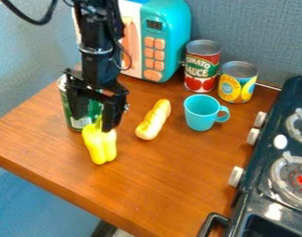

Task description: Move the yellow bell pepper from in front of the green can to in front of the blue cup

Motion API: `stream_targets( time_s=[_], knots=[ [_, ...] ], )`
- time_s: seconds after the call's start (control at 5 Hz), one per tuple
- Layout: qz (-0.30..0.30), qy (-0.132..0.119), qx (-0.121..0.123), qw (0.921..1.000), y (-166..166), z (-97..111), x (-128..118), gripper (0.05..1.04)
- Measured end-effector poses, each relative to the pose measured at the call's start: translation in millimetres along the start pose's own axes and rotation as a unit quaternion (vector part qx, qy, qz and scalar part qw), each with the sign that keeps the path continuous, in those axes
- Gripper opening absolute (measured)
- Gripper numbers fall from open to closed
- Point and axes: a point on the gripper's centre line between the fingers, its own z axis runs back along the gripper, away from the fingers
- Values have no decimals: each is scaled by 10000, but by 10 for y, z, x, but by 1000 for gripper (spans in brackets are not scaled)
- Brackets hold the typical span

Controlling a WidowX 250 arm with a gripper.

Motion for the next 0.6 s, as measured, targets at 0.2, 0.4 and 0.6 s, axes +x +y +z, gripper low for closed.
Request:
stream_targets(
  time_s=[0.2,0.4,0.6],
  knots=[
    [26,3,107,9999,35,-7,13,952],
    [32,-67,163,9998,11,-4,40,672],
    [77,-115,168,9998,-1,-3,56,380]
  ],
)
